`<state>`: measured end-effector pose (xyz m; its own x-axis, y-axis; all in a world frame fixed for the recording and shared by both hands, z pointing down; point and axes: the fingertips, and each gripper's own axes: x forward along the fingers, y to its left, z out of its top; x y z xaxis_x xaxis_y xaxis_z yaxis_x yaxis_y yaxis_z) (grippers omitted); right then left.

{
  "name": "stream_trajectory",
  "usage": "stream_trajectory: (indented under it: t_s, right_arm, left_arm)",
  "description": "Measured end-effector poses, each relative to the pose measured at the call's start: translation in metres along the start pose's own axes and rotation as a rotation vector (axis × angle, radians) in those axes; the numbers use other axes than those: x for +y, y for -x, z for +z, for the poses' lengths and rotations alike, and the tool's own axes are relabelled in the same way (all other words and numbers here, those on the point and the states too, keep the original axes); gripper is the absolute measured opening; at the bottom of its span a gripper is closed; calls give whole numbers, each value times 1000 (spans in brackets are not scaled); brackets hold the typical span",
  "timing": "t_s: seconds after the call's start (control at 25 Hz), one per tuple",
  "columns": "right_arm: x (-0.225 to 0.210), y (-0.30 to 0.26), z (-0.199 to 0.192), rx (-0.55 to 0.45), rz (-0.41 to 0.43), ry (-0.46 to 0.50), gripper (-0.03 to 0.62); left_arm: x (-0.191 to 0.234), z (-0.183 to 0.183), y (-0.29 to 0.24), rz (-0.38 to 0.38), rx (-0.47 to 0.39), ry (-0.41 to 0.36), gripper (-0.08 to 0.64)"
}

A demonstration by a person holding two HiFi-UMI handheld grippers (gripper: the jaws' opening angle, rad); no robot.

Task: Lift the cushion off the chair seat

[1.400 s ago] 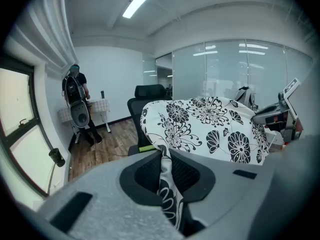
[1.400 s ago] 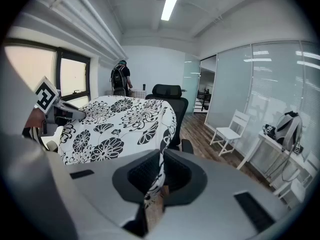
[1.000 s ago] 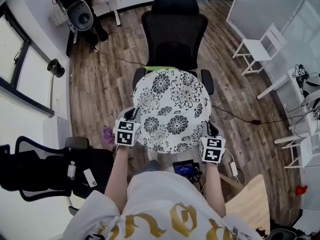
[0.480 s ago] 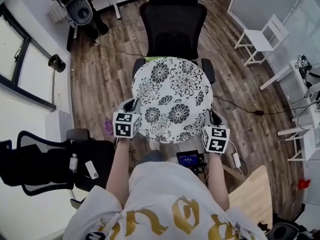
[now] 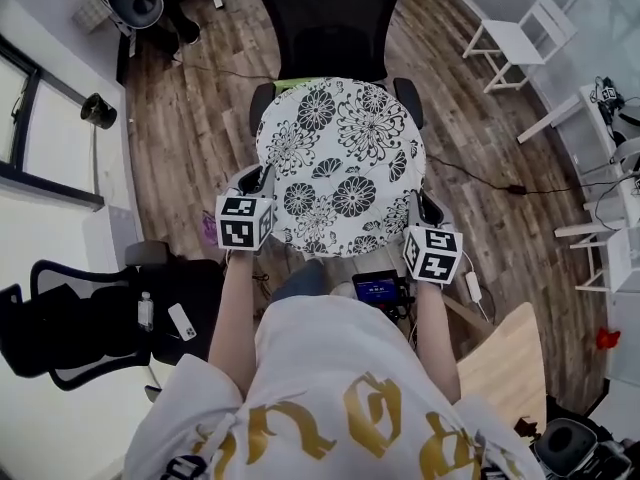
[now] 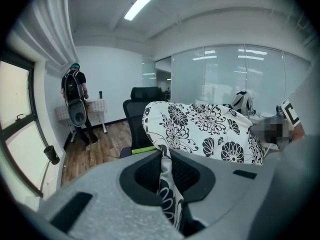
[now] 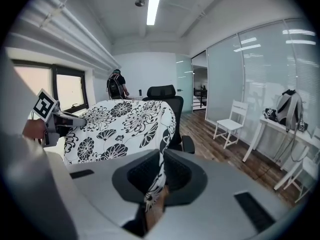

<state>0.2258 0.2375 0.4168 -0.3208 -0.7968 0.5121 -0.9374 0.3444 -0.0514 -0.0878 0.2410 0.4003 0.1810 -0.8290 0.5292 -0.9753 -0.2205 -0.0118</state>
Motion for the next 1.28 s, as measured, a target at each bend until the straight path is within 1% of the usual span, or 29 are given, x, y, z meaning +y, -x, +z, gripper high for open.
stream_trajectory:
  t_s: [0.08,0.24,0.4,0.64,0.84,1.12,1.28]
  right_arm:
    - [-2,-6,0,7,-6,-4,26]
    - [-7,-24,1,19,-15,-20,26]
    - [-8,-50,2,52,-27,-34,26]
    - [-9,-111,18,109,-35,-34,26]
    - [-8,-159,29,159,-42,-52,26]
    - [-7,-220,39,217,-59,-48,26]
    - [-7,-244,49,227,-73,-43,26]
  left_arm:
    - [0,0,-7,-14,-2,10,31]
    - [5,-1,-28,-47,-2,53,31]
    - [17,1,-59,-74,23,61,30]
    - [44,13,-124,-124,74,77,31]
    - [75,19,-169,-148,118,115,31]
    - [102,25,-229,-192,169,114,31]
    - [113,27,-254,-215,190,102,31]
